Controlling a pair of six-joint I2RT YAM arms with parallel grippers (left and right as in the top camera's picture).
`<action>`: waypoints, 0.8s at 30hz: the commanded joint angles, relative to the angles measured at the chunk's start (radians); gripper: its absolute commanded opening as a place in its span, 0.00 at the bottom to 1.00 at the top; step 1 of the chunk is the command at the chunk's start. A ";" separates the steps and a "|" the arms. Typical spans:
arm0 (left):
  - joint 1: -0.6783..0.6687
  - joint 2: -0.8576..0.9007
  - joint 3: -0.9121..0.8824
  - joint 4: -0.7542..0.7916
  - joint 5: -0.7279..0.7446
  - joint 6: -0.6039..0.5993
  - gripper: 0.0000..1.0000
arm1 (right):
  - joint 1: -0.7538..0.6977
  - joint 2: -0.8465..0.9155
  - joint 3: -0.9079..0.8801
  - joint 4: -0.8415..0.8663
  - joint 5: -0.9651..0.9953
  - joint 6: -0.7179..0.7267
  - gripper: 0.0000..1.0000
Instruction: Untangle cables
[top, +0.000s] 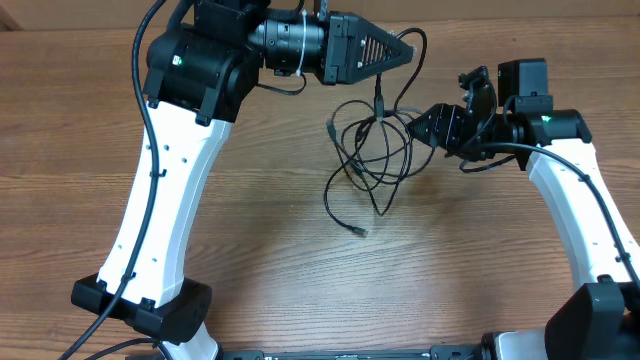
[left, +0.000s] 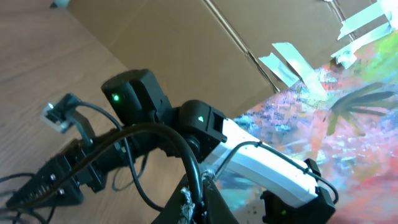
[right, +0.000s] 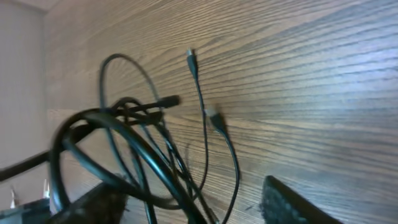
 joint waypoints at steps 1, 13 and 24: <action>0.009 -0.023 0.029 -0.024 0.034 -0.006 0.04 | 0.005 0.001 0.003 0.010 -0.011 -0.047 0.60; 0.081 -0.026 0.029 -0.039 0.045 -0.050 0.04 | 0.003 0.001 0.000 -0.049 0.094 -0.001 0.04; 0.311 -0.024 0.028 -0.496 -0.742 0.176 0.04 | 0.003 -0.086 0.027 -0.119 0.150 0.056 0.04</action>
